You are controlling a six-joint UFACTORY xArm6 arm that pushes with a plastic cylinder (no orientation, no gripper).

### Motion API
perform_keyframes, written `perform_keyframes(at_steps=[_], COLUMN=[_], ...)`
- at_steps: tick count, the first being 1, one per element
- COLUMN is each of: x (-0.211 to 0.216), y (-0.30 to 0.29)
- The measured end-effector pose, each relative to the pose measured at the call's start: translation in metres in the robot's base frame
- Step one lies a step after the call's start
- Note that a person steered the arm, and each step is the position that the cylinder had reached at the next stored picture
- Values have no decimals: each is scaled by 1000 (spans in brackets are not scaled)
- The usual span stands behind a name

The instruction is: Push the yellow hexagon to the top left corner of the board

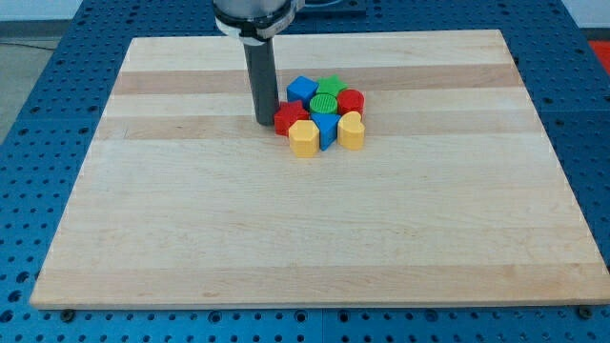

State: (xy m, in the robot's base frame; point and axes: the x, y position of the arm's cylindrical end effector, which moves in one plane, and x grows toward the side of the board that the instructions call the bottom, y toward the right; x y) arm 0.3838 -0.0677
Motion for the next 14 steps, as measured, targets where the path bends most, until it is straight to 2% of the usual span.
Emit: perform_keyframes(at_steps=[2,3,4,5,8,10,11,14], x=[47,76,94,91,49,19,21,70], y=[-11,15,70,108,72,13,-21,-84])
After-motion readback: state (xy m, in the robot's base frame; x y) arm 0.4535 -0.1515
